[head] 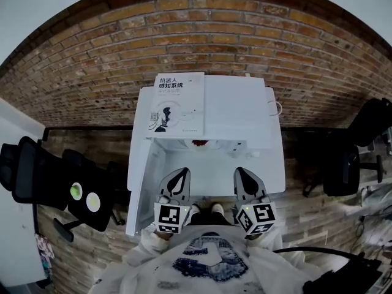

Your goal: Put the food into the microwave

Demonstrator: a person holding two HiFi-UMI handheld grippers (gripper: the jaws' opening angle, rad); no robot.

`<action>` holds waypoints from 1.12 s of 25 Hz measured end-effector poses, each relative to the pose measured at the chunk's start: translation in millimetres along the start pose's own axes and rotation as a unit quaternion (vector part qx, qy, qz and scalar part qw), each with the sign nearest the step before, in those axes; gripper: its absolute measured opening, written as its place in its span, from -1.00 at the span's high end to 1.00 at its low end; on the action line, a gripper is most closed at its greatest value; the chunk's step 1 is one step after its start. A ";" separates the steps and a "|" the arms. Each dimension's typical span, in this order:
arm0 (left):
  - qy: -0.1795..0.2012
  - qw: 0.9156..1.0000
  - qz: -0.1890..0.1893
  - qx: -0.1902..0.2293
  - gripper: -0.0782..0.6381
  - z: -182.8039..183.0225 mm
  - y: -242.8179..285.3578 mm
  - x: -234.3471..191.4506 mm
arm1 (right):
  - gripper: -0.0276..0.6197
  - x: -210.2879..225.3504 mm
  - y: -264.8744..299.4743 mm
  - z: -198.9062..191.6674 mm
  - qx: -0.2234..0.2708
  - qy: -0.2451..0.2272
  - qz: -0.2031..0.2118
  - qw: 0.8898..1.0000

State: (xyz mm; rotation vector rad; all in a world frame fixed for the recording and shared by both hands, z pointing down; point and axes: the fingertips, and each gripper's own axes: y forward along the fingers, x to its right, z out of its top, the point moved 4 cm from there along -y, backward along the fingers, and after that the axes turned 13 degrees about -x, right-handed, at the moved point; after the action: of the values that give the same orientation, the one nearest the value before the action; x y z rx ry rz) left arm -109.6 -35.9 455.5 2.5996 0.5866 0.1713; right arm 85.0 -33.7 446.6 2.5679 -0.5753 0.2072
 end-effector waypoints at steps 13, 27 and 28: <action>0.001 1.000 0.010 0.005 0.76 8.1 4.5 4.9 | 0.88 9.4 2.4 3.3 -0.001 -0.013 -0.002 1.000; -0.007 1.000 0.006 -0.001 0.76 5.6 7.6 -0.6 | 0.88 6.2 11.6 -1.0 -0.017 -0.013 -0.001 1.000; -0.007 1.000 0.005 0.000 0.76 5.7 7.7 -0.9 | 0.88 6.6 12.4 -1.6 -0.019 -0.012 -0.002 1.000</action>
State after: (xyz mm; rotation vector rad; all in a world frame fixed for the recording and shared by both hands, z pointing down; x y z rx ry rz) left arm -106.3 -44.8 454.1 2.6015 0.5680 0.1566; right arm 85.4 -45.0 454.9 2.5387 -0.5778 0.1623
